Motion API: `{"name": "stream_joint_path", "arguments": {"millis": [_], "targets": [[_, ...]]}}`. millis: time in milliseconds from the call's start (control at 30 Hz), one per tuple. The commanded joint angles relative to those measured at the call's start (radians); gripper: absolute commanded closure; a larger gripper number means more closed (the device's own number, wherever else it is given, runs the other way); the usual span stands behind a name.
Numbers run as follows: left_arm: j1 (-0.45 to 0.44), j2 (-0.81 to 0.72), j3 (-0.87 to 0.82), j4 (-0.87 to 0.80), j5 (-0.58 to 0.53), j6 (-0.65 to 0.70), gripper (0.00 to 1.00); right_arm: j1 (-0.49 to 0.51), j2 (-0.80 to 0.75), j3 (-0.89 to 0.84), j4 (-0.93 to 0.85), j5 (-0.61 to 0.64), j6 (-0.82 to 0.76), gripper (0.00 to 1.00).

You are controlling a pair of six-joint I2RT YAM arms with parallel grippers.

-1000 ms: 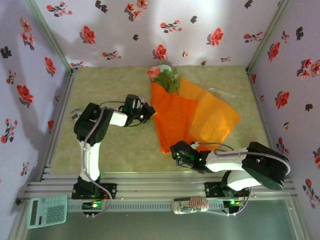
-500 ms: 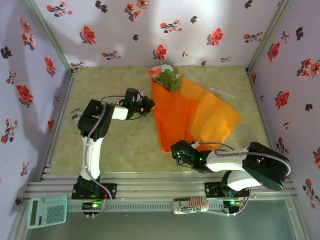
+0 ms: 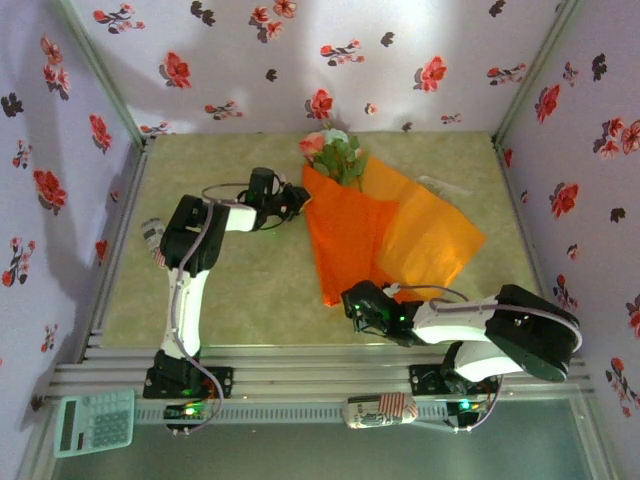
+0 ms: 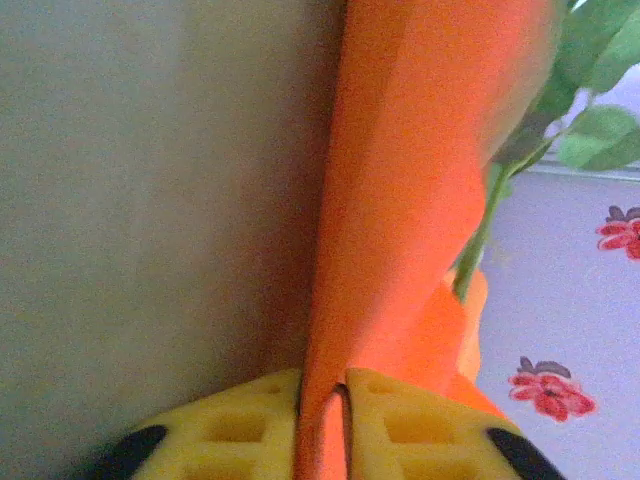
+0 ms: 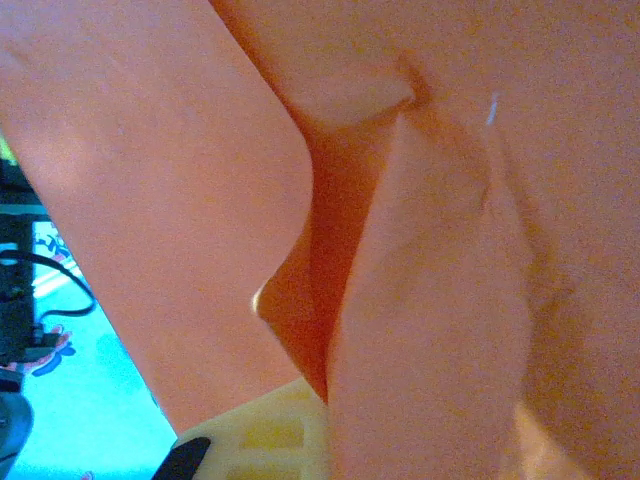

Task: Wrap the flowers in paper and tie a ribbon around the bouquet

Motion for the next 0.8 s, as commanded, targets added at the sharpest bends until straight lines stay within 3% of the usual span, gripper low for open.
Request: {"name": "stream_joint_path", "arguments": {"millis": [0, 33, 67, 300, 367, 433, 467, 533, 700, 767], "targets": [[0.017, 0.055, 0.058, -0.007, -0.063, 0.013, 0.78, 0.002, -0.004, -0.022, -0.039, -0.021, 0.347, 1.0], [0.017, 0.061, 0.069, -0.011, -0.063, 0.014, 0.86, 0.003, -0.005, -0.023, -0.037, -0.021, 0.348, 1.0], [0.018, 0.07, 0.081, -0.013, -0.061, 0.013, 1.0, 0.002, -0.005, -0.024, -0.035, -0.021, 0.347, 1.0], [0.03, 0.101, 0.131, -0.009, -0.069, 0.001, 1.0, -0.004, -0.013, -0.024, -0.041, -0.034, 0.336, 1.0], [0.033, 0.106, 0.147, -0.025, -0.072, 0.005, 0.87, -0.004, -0.012, -0.024, -0.04, -0.038, 0.334, 1.0], [0.035, 0.114, 0.168, -0.04, -0.073, 0.011, 0.84, -0.006, -0.012, -0.026, -0.038, -0.042, 0.334, 1.0], [0.038, 0.119, 0.179, -0.05, -0.072, 0.013, 0.85, -0.008, -0.01, -0.026, -0.037, -0.042, 0.333, 1.0], [0.04, 0.133, 0.198, -0.057, -0.067, 0.011, 1.0, -0.011, -0.009, -0.024, -0.036, -0.045, 0.331, 1.0], [0.048, 0.153, 0.233, -0.061, -0.068, 0.004, 1.0, -0.017, -0.01, -0.023, -0.033, -0.053, 0.322, 1.0], [0.051, 0.161, 0.251, -0.069, -0.071, 0.0, 0.84, -0.019, -0.012, -0.023, -0.036, -0.055, 0.321, 1.0]]}}
